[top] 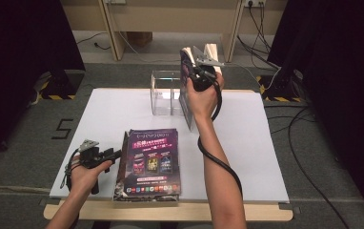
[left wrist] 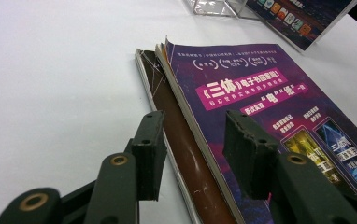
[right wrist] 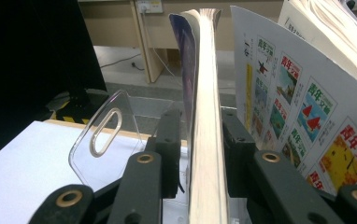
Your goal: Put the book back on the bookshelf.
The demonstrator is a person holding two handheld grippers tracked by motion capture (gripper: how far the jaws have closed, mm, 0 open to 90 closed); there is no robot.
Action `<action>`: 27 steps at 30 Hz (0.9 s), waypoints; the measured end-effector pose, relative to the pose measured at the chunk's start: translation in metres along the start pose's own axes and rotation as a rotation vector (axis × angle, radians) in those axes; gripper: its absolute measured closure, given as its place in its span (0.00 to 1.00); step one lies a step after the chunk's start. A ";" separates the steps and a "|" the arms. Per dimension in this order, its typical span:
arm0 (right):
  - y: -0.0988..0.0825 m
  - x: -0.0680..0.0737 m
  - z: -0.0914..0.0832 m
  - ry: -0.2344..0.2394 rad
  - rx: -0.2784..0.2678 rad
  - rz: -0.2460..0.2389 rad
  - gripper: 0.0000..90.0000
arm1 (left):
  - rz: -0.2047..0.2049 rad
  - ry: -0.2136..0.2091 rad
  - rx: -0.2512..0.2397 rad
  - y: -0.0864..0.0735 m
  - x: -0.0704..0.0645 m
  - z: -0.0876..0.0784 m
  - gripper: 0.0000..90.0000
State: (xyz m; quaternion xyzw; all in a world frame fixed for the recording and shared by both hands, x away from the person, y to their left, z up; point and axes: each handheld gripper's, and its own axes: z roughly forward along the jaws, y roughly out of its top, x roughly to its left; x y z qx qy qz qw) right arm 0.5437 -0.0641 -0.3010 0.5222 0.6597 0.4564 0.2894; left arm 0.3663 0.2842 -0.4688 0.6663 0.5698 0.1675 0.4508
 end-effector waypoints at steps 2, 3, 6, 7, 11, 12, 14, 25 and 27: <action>0.002 0.000 0.001 0.002 0.005 0.000 0.81 | -0.001 0.000 -0.001 0.000 0.000 0.000 0.64; 0.003 0.000 0.002 0.007 0.011 0.004 0.81 | -0.001 0.001 -0.001 0.001 0.000 -0.001 0.64; 0.005 0.000 0.005 0.009 0.026 0.001 0.81 | 0.000 -0.002 -0.005 0.001 0.000 -0.001 0.64; 0.005 0.001 0.006 0.005 0.028 0.003 0.81 | 0.000 -0.006 -0.003 0.001 -0.001 -0.001 0.64; 0.008 0.001 0.008 -0.006 0.037 -0.014 0.82 | -0.002 -0.009 0.000 0.000 -0.001 0.000 0.64; 0.009 0.001 0.008 -0.009 0.044 -0.010 0.82 | -0.001 -0.007 0.001 0.000 -0.001 0.000 0.64; 0.010 0.001 0.010 -0.015 0.048 -0.015 0.83 | -0.001 -0.007 0.001 0.000 -0.001 0.000 0.64; 0.013 0.005 0.013 -0.028 0.084 -0.028 0.92 | 0.002 -0.004 0.001 0.000 0.000 -0.001 0.64; 0.012 0.006 0.013 -0.029 0.076 -0.028 0.92 | 0.002 -0.005 -0.001 0.000 0.000 -0.001 0.64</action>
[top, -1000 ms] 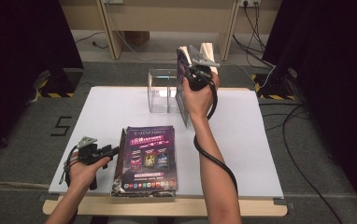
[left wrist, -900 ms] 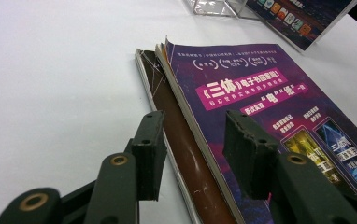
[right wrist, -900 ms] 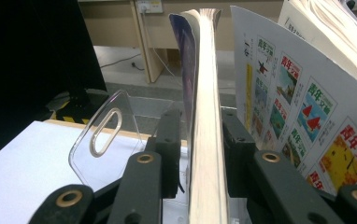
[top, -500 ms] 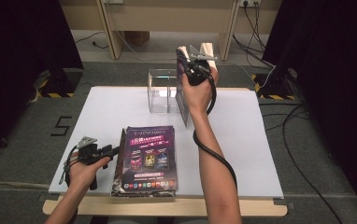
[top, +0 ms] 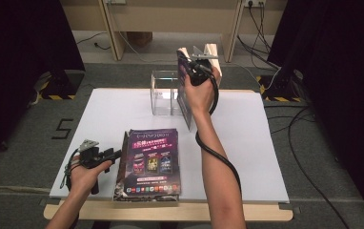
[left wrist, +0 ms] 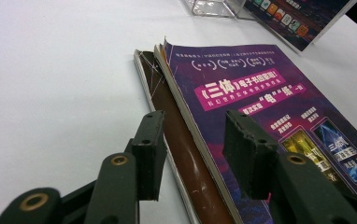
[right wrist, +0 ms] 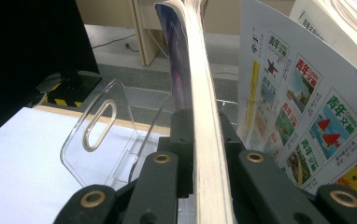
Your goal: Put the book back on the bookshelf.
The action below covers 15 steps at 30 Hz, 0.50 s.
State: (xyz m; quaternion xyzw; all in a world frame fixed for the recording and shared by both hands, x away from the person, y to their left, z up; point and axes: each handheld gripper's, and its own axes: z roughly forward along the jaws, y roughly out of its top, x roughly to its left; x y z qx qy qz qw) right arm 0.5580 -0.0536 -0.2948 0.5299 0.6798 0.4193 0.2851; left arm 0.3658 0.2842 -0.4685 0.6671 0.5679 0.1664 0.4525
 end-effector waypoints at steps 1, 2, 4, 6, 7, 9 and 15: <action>-0.001 0.001 0.000 -0.001 -0.007 -0.003 0.92 | 0.000 0.001 0.001 0.000 0.000 0.000 0.64; -0.002 0.002 0.000 -0.006 -0.016 -0.005 0.92 | 0.000 0.001 0.000 0.000 0.000 0.000 0.64; -0.003 0.002 0.000 -0.007 -0.029 -0.003 0.92 | -0.002 0.002 -0.001 0.001 0.000 0.000 0.64; -0.005 0.002 -0.001 -0.007 -0.041 -0.004 0.92 | -0.003 0.004 -0.001 0.001 0.000 0.000 0.64; -0.005 0.002 -0.001 -0.010 -0.047 -0.007 0.92 | -0.001 0.003 0.001 0.001 0.001 -0.001 0.64; -0.006 0.003 -0.001 -0.009 -0.053 0.000 0.92 | -0.004 0.004 -0.001 0.001 0.001 0.000 0.64; -0.006 0.003 -0.002 -0.012 -0.079 0.004 0.92 | -0.004 0.003 0.000 0.001 0.001 -0.001 0.64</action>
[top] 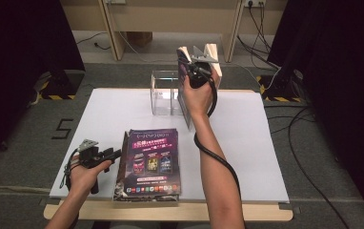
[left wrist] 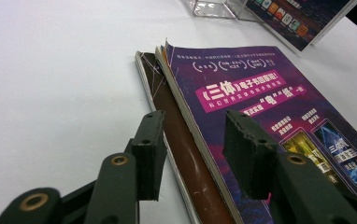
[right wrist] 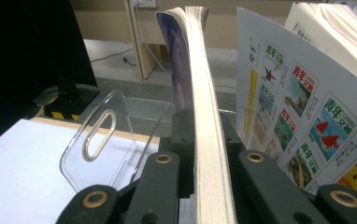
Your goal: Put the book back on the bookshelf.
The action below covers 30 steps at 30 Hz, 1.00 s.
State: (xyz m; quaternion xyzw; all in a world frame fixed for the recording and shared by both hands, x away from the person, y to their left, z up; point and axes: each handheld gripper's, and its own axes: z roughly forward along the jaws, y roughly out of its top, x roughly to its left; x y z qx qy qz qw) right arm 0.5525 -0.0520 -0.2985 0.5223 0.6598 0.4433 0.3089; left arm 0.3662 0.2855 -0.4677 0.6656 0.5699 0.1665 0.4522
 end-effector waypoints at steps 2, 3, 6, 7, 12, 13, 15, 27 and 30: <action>0.001 0.001 -0.001 -0.003 -0.013 0.005 0.92 | -0.001 0.000 -0.003 0.000 0.000 0.000 0.64; 0.002 0.000 -0.001 -0.007 -0.019 -0.004 0.92 | -0.002 0.000 -0.003 0.000 0.000 0.000 0.64; 0.003 0.000 -0.001 -0.014 -0.025 0.008 0.92 | -0.002 -0.002 -0.004 0.001 0.000 -0.001 0.64; 0.003 0.000 -0.001 -0.014 -0.025 0.008 0.92 | -0.002 -0.002 -0.004 0.001 0.000 -0.001 0.64; 0.004 -0.001 0.002 -0.032 -0.050 0.013 0.92 | -0.004 -0.001 -0.006 0.001 0.001 0.000 0.64; 0.005 -0.001 0.002 -0.034 -0.051 0.021 0.92 | -0.005 -0.002 -0.006 0.001 0.001 0.000 0.64; 0.006 -0.002 0.004 -0.039 -0.054 0.018 0.92 | -0.004 -0.001 -0.006 0.001 0.001 0.000 0.64; 0.006 -0.003 0.014 -0.043 -0.051 0.035 0.92 | -0.008 -0.001 -0.007 0.001 0.002 0.000 0.64; 0.005 -0.004 0.017 -0.048 -0.052 0.032 0.92 | -0.010 0.001 -0.008 0.001 0.003 0.000 0.64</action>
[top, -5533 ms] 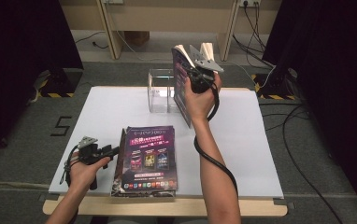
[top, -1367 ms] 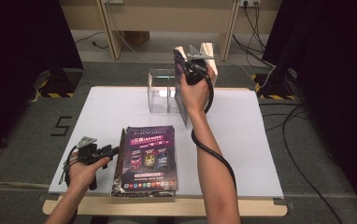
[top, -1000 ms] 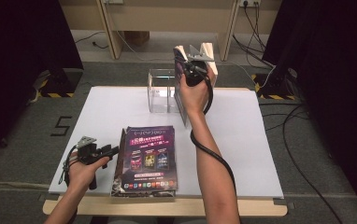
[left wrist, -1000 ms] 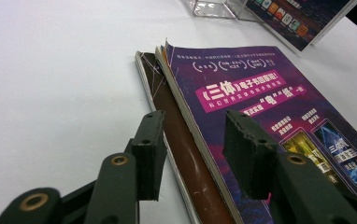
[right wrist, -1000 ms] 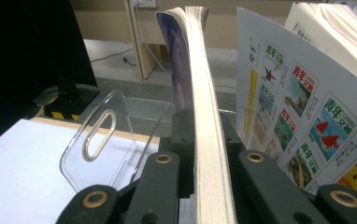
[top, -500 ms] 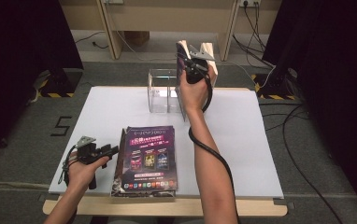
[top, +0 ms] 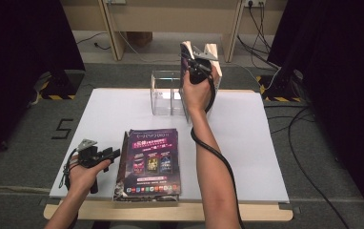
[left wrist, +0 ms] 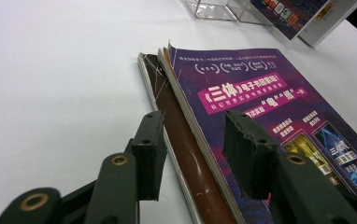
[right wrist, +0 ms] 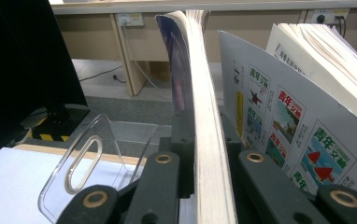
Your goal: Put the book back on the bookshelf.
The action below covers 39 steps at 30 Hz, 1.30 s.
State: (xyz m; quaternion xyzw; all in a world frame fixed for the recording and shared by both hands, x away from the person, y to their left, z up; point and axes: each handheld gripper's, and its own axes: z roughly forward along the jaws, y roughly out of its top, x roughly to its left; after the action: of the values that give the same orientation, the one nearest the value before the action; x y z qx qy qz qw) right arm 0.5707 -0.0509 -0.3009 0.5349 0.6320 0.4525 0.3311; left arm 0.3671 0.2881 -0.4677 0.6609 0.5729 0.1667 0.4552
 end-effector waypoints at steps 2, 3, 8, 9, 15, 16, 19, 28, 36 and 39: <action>-0.001 0.000 0.002 -0.001 0.000 -0.001 0.92 | 0.000 0.000 0.000 0.000 0.000 0.000 0.64; -0.001 0.000 0.002 -0.005 0.003 0.001 0.92 | 0.001 0.000 0.001 0.000 0.000 0.000 0.64; -0.002 0.000 0.006 -0.009 0.002 0.002 0.92 | 0.002 -0.001 0.002 0.000 0.000 0.000 0.64; -0.003 0.000 0.006 -0.010 0.003 0.002 0.92 | 0.001 0.000 0.002 0.000 0.000 0.000 0.64; -0.003 0.000 0.010 -0.015 -0.004 0.008 0.92 | -0.003 0.000 0.001 -0.001 0.001 0.001 0.64; -0.003 0.000 0.010 -0.015 -0.004 0.008 0.92 | -0.003 0.000 0.001 -0.001 0.001 0.001 0.64; -0.003 0.000 0.011 -0.016 -0.003 0.007 0.92 | -0.003 0.000 0.001 0.000 0.001 0.000 0.64; -0.002 0.000 0.014 -0.032 -0.007 0.006 0.92 | -0.003 -0.001 -0.001 0.000 0.002 0.000 0.64; -0.002 0.000 0.016 -0.038 -0.010 0.001 0.92 | -0.002 -0.001 -0.001 -0.001 0.002 0.000 0.64; -0.002 0.001 0.016 -0.038 -0.009 0.000 0.92 | -0.001 0.000 0.001 -0.001 0.002 0.000 0.64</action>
State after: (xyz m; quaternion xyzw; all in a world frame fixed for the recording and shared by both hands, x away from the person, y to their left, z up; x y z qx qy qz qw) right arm 0.5840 -0.0469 -0.3089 0.5419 0.6235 0.4454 0.3453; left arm 0.3671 0.2896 -0.4689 0.6608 0.5732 0.1662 0.4551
